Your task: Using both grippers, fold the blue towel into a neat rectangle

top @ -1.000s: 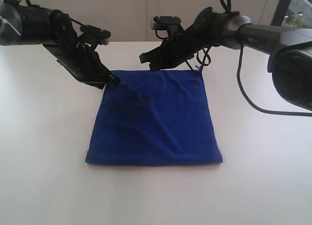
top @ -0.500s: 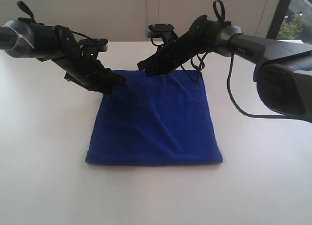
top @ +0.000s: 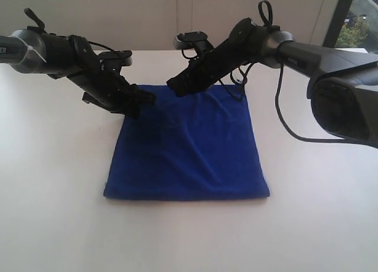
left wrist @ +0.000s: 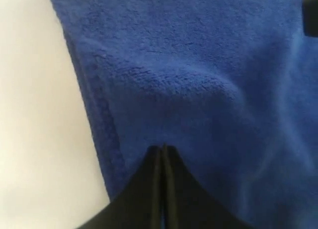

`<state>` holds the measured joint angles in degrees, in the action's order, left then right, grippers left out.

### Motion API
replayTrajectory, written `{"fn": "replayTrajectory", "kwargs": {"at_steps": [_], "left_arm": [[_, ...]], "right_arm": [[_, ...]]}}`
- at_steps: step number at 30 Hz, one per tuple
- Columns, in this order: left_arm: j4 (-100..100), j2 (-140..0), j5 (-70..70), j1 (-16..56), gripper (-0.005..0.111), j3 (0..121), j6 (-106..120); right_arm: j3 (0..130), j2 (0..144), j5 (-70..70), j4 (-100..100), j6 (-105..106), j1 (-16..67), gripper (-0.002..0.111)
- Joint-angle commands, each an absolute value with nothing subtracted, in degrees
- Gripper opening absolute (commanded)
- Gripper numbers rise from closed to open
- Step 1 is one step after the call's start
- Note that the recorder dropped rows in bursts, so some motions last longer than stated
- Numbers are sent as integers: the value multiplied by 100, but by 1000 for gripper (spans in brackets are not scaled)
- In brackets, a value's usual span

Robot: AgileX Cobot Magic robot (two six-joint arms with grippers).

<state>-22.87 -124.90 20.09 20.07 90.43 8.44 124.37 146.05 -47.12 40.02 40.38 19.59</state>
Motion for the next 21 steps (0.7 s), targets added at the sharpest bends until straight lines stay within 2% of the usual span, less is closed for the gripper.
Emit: {"fn": "replayTrajectory", "kwargs": {"at_steps": [1,21], "left_arm": [[-2355,-12458,2234,2012,0,9072,1002],[-2355,-12736,2424,2012,0,9072,1028]], "right_arm": [[12476,14422,-5141,4063,4642,1832,0],[12476,14967,-4704,4511,4956,1818,0]]}}
